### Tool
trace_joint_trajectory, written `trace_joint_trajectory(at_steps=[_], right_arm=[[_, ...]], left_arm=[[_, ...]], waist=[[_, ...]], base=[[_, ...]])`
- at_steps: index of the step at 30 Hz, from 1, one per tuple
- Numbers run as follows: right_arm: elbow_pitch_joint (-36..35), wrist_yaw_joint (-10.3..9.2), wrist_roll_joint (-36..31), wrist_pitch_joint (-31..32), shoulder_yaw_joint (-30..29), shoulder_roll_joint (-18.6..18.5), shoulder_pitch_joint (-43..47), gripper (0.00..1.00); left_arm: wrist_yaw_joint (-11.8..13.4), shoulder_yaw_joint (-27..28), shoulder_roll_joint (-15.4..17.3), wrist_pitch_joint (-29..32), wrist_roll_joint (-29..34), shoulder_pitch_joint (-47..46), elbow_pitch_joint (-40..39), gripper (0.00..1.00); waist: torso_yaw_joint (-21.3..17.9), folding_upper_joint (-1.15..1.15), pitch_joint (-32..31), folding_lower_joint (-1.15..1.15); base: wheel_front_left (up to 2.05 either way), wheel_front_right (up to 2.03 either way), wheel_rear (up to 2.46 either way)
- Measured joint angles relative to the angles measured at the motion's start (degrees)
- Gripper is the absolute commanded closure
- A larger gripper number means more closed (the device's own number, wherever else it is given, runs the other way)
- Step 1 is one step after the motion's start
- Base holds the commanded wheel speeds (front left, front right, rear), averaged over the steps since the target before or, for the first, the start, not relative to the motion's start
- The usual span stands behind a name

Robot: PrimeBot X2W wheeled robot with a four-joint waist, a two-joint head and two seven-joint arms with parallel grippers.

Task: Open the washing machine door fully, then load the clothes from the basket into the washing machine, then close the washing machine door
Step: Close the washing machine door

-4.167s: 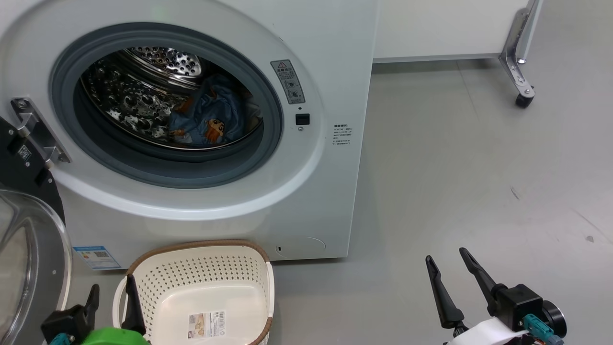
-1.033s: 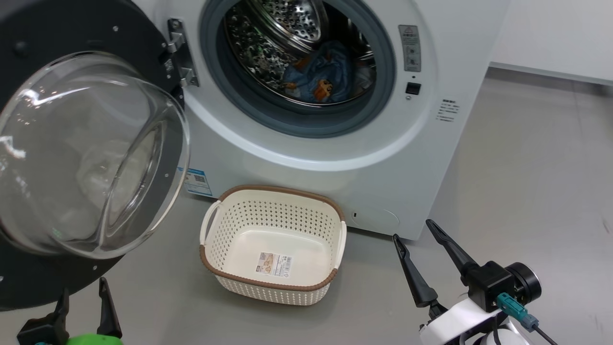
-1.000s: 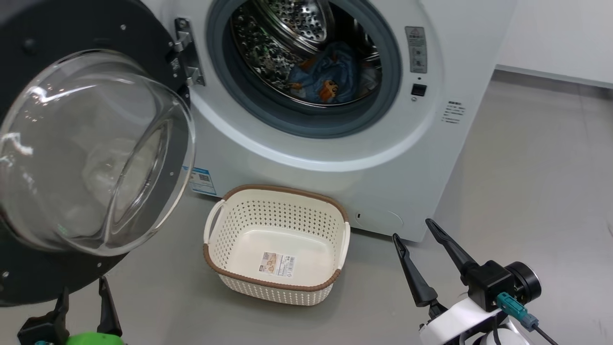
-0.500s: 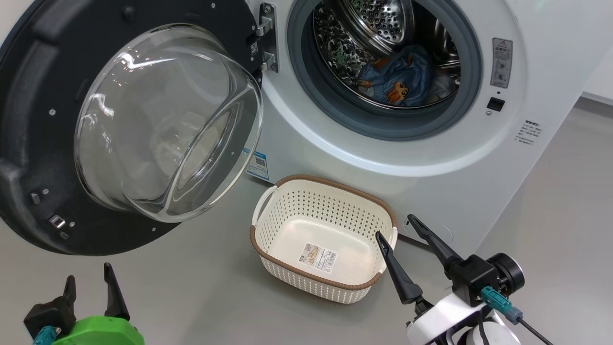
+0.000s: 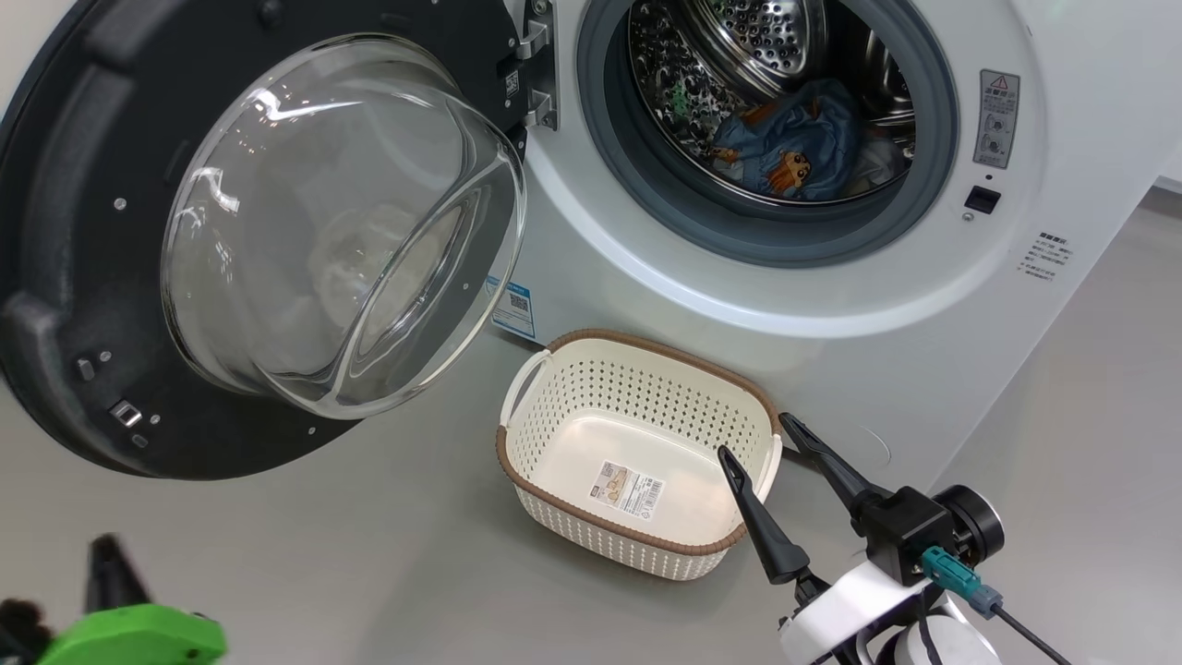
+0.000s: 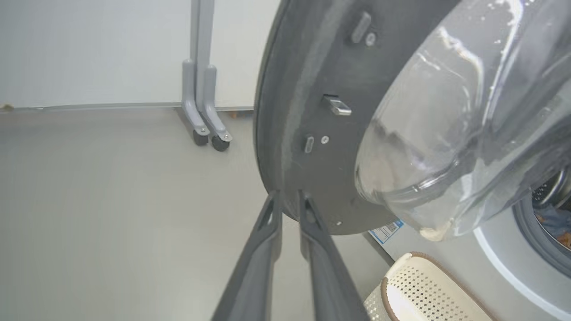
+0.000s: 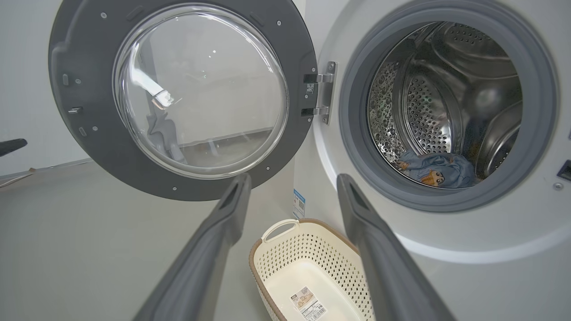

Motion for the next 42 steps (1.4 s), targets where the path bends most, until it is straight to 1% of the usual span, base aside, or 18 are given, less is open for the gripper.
trace_joint_trajectory(at_steps=[2,3,4,5,9,12,13,16,18,20,25,26,28,30,33,34,37,42], right_arm=[[0.09,0.00,0.01,0.00,0.01,0.01,-0.01,0.00],[0.11,0.01,0.04,0.00,-0.21,0.12,0.01,0.00],[0.23,0.01,0.32,0.00,-0.66,0.02,0.05,0.00],[0.27,0.00,0.65,0.00,-1.01,-0.03,0.07,0.00],[0.29,0.01,0.94,0.00,-1.14,0.27,0.23,0.00],[0.31,0.01,0.97,0.00,-1.13,0.30,0.37,0.00],[0.31,0.01,0.98,0.00,-1.15,0.32,0.38,0.00],[0.31,0.01,0.98,0.00,-1.46,0.36,0.55,0.00],[0.30,0.01,0.98,0.00,-1.68,0.42,0.82,0.00],[0.29,0.01,0.98,0.00,-1.88,0.42,1.65,0.00],[0.30,0.01,0.98,0.00,-2.27,0.44,2.99,0.00],[0.30,0.01,0.98,0.00,-2.25,0.45,3.01,0.00],[0.30,0.01,0.98,0.00,-2.25,0.46,3.32,0.00],[0.37,0.01,0.98,0.00,-2.22,0.41,4.18,0.00],[0.57,0.01,0.98,0.00,-1.94,0.34,5.17,0.00],[0.60,0.01,0.98,0.00,-1.43,0.36,5.21,0.00],[0.60,0.01,0.98,0.00,-0.73,0.25,5.21,0.00],[0.57,0.01,0.91,0.00,-0.68,-0.23,5.26,0.00]], left_arm=[[0.00,2.58,-0.03,-0.01,-6.26,-0.13,-1.10,1.00],[-0.92,6.84,-0.78,0.15,-9.13,1.06,-4.95,1.00],[-3.07,11.03,-1.00,-0.01,-11.63,2.47,-7.77,1.00],[-4.23,14.33,-0.53,-0.03,-14.30,3.37,-9.17,1.00],[-5.79,22.47,-0.47,-0.34,-23.05,3.52,-10.83,1.00],[-6.65,27.33,-0.45,0.32,-30.47,0.44,-11.26,1.00],[-6.65,28.55,0.60,1.19,-32.12,-0.72,-11.23,1.00],[-6.60,32.23,6.58,4.60,-35.54,-4.13,-10.54,1.00],[-6.08,33.85,9.89,6.88,-36.98,-5.89,-10.03,1.00],[-4.44,35.28,12.04,8.91,-38.98,-7.79,-8.54,1.00],[-0.91,37.87,16.00,13.12,-43.00,-12.23,-4.28,1.00],[-0.36,38.05,17.11,13.74,-42.94,-12.64,-3.43,1.00],[0.52,38.68,18.92,14.91,-43.21,-13.72,-1.86,1.00],[0.69,38.53,20.42,16.41,-43.30,-14.79,-0.31,1.00],[1.77,38.71,21.42,18.81,-44.90,-17.18,2.19,1.00],[2.23,39.08,21.95,20.49,-47.06,-18.25,4.01,1.00],[2.60,40.78,22.35,22.43,-50.18,-20.49,6.15,1.00],[2.78,40.86,23.28,26.04,-52.34,-22.83,8.58,1.00]], waist=[[0.06,0.00,0.01,0.00],[0.10,0.00,0.00,0.00],[0.19,0.00,-0.07,0.00],[0.32,0.00,-0.17,0.00],[0.65,0.00,-0.53,0.00],[0.69,0.00,-0.73,0.00],[0.67,0.00,-0.79,0.00],[0.50,0.00,-1.02,0.00],[0.33,0.00,-1.19,0.00],[0.13,0.00,-1.36,0.00],[-0.42,0.00,-1.79,0.00],[-0.56,0.00,-1.87,0.00],[-0.90,0.00,-2.06,0.00],[-1.24,0.00,-2.32,0.00],[-1.84,0.00,-2.77,0.00],[-2.41,0.00,-2.97,0.00],[-3.44,0.00,-3.15,0.00],[-5.42,0.00,-3.02,0.00]], base=[[0.00,0.00,0.00],[0.00,0.00,0.00],[0.00,0.00,0.00],[0.00,0.00,0.00],[0.00,0.00,0.00],[0.00,0.00,0.00],[0.00,0.00,0.00],[0.00,0.00,0.00],[0.00,0.00,0.00],[0.00,0.00,0.00],[0.00,0.00,0.00],[0.00,0.00,0.00],[0.00,0.00,0.00],[0.00,0.00,0.00],[0.00,0.00,0.00],[0.00,0.00,0.00],[0.00,0.00,0.00],[0.00,0.00,0.00]])
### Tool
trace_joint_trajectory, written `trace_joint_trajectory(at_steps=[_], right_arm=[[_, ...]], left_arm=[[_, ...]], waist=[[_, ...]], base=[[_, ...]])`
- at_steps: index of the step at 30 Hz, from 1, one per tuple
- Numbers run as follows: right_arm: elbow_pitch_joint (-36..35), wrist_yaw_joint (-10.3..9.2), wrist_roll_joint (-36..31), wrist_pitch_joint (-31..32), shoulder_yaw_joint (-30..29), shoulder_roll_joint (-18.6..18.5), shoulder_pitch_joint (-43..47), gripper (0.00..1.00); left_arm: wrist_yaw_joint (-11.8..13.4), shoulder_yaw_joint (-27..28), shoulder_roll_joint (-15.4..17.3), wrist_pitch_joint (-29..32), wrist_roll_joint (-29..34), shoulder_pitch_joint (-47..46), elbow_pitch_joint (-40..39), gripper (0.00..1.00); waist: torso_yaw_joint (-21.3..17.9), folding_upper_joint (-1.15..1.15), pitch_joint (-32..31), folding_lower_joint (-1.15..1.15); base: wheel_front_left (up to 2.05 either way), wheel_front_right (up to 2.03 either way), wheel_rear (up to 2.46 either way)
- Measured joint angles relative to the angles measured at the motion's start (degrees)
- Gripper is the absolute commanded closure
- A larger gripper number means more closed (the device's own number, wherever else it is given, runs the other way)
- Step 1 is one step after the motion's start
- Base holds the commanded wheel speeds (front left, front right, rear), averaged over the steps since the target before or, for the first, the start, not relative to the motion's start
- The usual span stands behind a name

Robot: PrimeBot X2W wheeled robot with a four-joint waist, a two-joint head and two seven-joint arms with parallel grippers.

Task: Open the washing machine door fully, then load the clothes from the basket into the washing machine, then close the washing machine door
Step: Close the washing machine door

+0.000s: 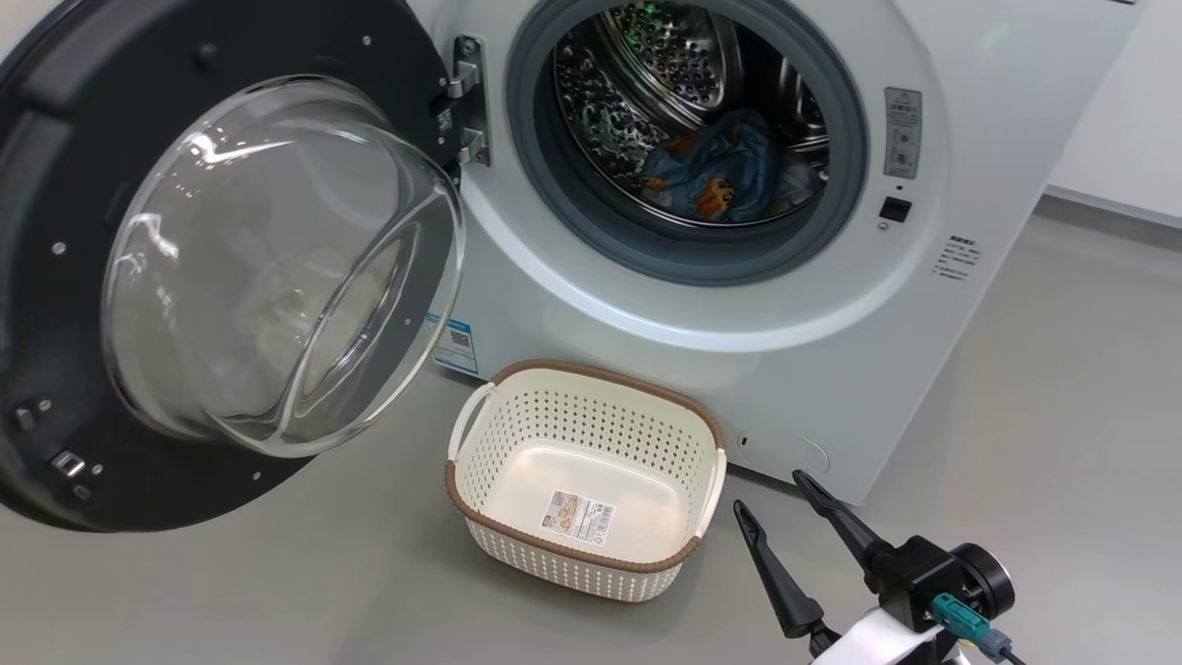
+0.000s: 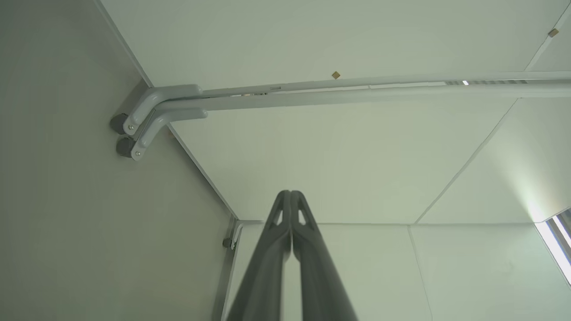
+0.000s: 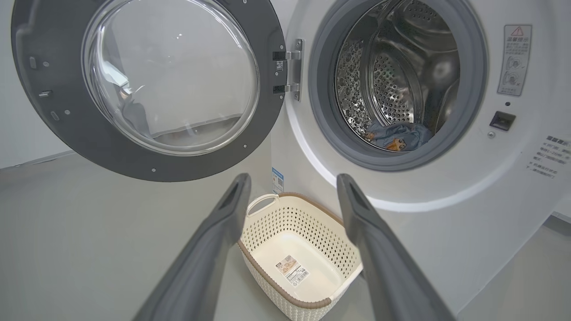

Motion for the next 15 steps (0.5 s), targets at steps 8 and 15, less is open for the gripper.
trace_joint_trajectory(at_steps=[8,15], right_arm=[[-0.05,0.00,-0.01,0.00,-0.12,-1.19,0.43,0.00],[-0.36,0.00,-0.02,0.00,-0.98,-1.64,0.43,0.00]], left_arm=[[0.24,-0.12,1.27,3.47,-1.57,-1.89,3.74,1.00],[0.25,-2.01,1.25,6.64,-2.05,-2.41,6.30,1.00]], waist=[[-2.70,0.00,0.93,0.00],[-4.53,0.00,1.85,0.00]], base=[[0.00,0.00,0.00],[0.00,0.00,0.00]])
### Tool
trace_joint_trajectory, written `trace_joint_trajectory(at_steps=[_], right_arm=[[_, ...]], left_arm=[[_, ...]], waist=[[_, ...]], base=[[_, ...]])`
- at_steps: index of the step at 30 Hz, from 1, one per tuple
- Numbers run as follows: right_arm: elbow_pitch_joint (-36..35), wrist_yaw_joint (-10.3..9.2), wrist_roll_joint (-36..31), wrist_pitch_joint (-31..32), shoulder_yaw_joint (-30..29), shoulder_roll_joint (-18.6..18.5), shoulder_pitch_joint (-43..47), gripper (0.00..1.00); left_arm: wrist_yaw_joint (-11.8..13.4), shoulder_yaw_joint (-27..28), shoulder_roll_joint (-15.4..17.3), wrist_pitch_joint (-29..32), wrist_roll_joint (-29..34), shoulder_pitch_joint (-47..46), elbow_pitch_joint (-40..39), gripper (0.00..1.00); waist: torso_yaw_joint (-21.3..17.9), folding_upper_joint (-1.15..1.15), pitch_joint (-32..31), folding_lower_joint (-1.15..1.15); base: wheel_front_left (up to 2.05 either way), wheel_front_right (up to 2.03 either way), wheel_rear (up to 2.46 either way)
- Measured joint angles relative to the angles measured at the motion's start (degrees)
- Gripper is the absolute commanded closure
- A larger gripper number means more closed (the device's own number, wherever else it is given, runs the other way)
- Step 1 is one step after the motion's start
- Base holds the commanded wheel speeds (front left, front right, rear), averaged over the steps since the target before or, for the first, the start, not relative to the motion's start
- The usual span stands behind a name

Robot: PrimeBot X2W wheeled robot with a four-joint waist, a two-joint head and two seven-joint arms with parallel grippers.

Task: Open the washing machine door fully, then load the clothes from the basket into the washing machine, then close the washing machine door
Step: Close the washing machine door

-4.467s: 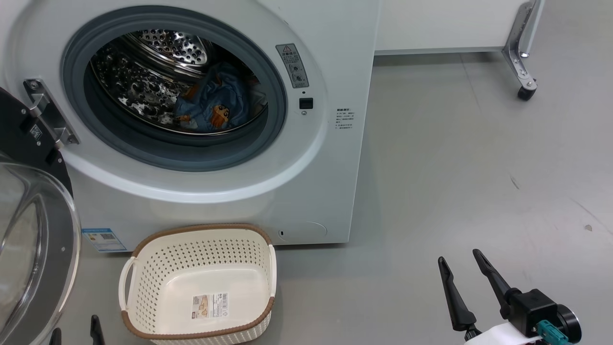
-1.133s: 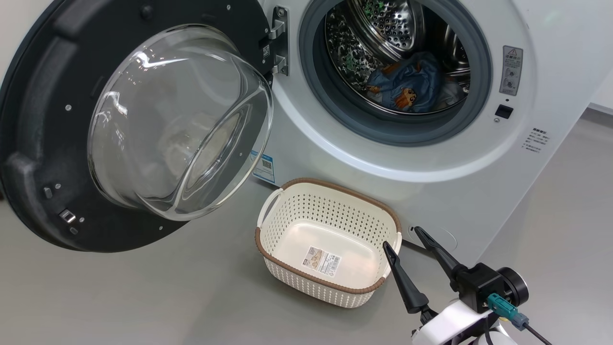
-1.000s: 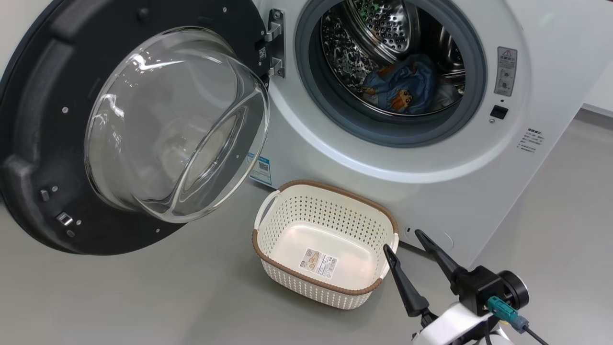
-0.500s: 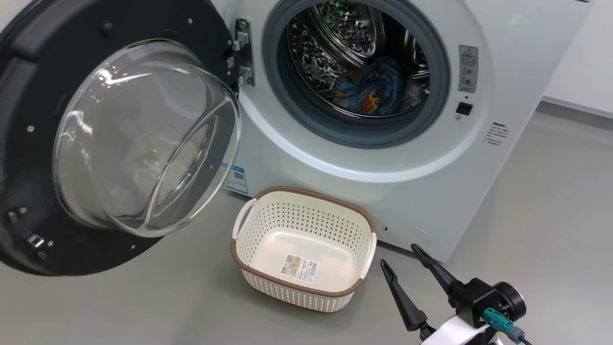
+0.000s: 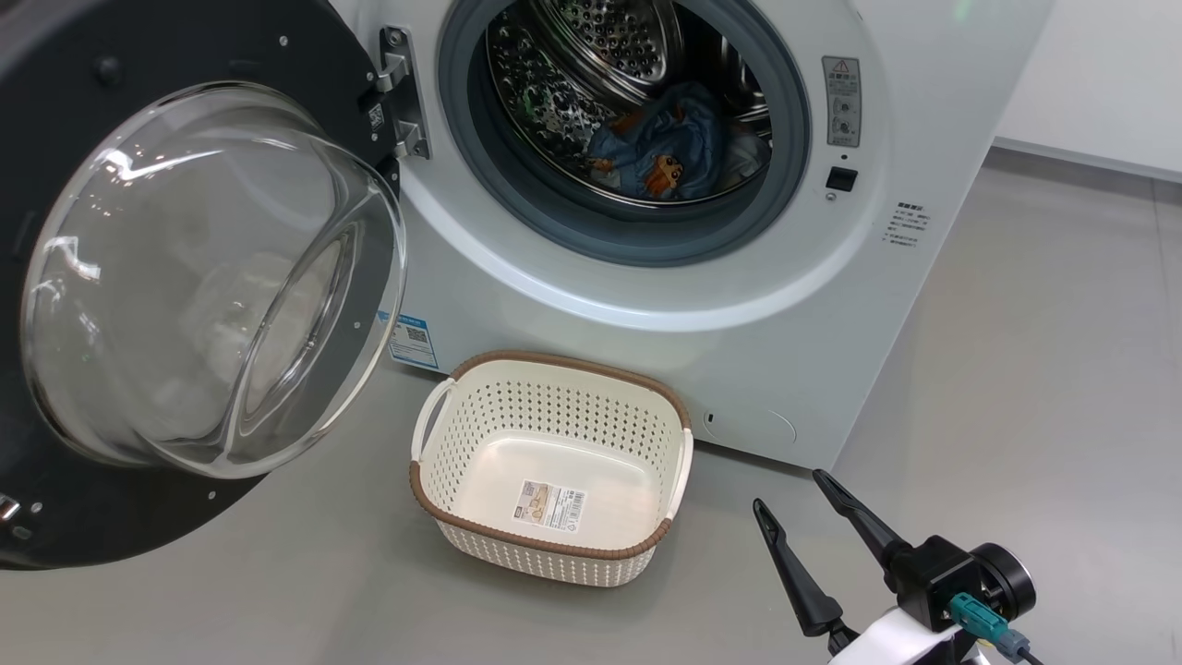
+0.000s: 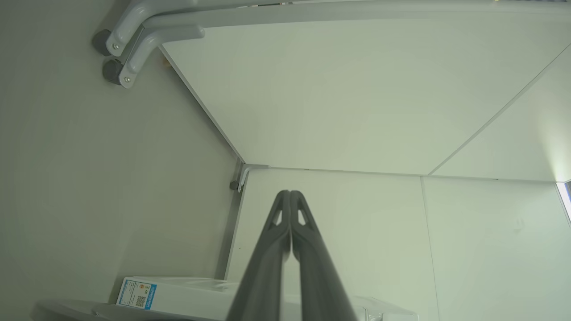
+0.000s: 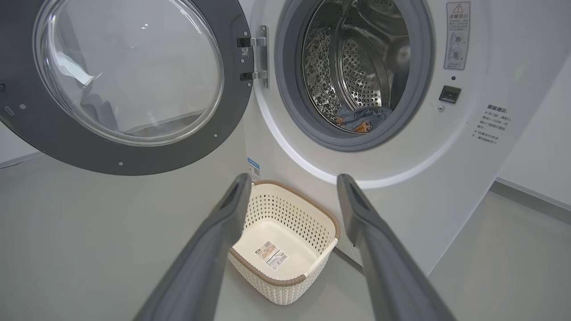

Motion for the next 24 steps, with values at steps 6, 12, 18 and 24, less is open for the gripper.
trace_joint_trajectory(at_steps=[6,12,18,24], right_arm=[[-0.31,0.00,-0.01,0.00,-0.26,-0.05,-0.01,0.00],[-0.38,0.00,-0.08,0.00,-1.00,-0.65,-0.01,0.00],[-0.38,0.00,-0.08,0.00,-1.00,-0.92,-0.04,0.00],[-0.37,0.00,-0.08,0.00,-1.07,-0.90,-0.07,0.00]], left_arm=[[0.00,-1.42,-0.42,2.65,-0.75,-1.21,1.57,1.00],[-0.04,-3.28,-2.35,4.86,-2.52,-3.57,2.63,1.00],[-0.60,-4.80,-2.70,7.88,-2.55,-3.59,3.63,1.00],[-1.83,-7.57,-3.80,12.98,-3.21,-3.58,4.00,1.00]], waist=[[-0.92,0.00,0.89,0.00],[-0.95,0.00,1.62,0.00],[-0.86,0.00,1.84,0.00],[-0.69,0.00,1.98,0.00]], base=[[0.00,0.00,0.00],[0.00,0.00,0.00],[0.00,0.00,0.00],[0.00,0.00,0.00]])
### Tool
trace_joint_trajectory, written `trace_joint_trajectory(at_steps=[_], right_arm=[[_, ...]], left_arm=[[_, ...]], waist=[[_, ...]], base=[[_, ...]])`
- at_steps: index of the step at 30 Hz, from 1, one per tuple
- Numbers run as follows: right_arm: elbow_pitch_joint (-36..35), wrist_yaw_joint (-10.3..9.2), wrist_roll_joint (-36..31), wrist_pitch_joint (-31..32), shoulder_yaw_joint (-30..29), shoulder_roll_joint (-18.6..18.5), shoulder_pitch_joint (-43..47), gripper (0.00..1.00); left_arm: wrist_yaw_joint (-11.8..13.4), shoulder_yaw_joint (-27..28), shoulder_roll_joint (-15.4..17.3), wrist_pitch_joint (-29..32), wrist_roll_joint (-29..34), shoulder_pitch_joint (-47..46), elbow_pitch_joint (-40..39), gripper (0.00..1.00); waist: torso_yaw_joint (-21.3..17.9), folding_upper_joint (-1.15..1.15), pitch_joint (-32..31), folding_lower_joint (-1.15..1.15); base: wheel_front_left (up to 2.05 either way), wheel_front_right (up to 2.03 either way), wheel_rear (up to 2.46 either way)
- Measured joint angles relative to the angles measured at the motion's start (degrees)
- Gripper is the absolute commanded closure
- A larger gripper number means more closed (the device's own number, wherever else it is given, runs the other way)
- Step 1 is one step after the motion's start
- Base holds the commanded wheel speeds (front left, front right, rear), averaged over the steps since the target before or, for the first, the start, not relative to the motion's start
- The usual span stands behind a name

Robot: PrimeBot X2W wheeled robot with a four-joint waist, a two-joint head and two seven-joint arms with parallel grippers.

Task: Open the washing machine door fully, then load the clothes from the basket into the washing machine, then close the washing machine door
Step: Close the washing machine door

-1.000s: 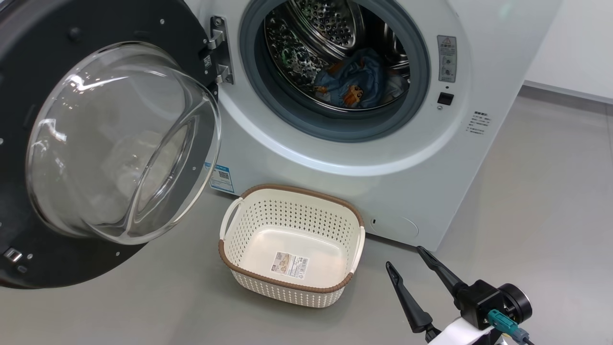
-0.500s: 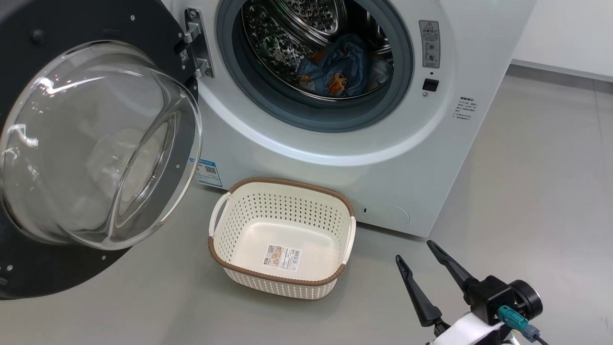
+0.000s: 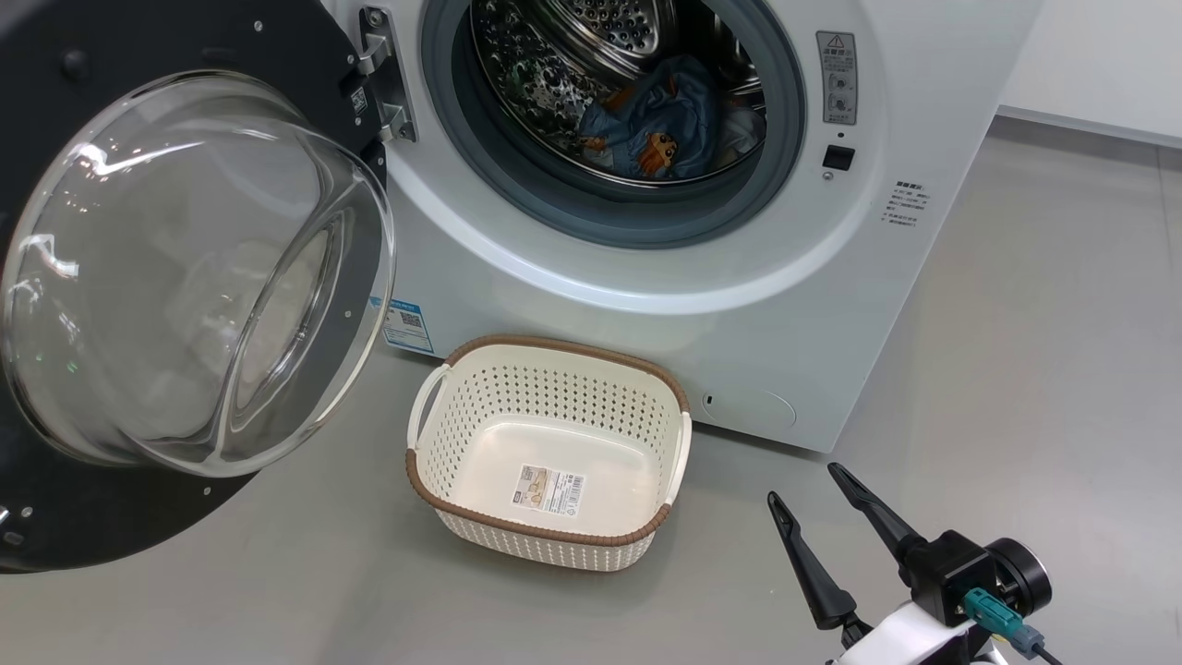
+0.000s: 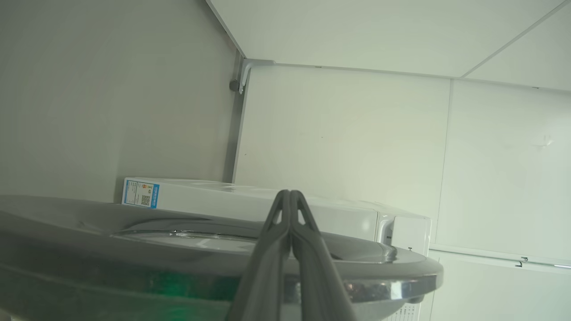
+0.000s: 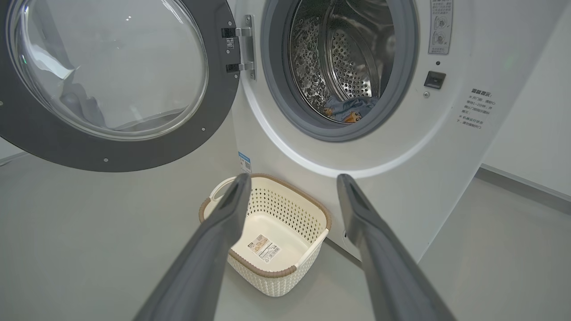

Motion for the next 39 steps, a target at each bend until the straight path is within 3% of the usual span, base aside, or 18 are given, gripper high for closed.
trace_joint_trajectory(at_steps=[30,39], right_arm=[[0.01,0.00,0.00,0.00,-0.31,1.16,-0.07,0.00],[-0.01,0.00,0.00,0.00,-1.05,1.83,-0.07,0.00]], left_arm=[[-4.79,-5.95,-0.87,17.95,-2.63,4.31,-1.64,1.00],[-6.01,-6.68,-4.98,20.92,-3.92,6.53,-3.37,1.00]], waist=[[1.90,0.00,-0.64,0.00],[2.30,0.00,-0.22,0.00]], base=[[0.00,0.00,0.00],[0.00,0.00,0.00]])
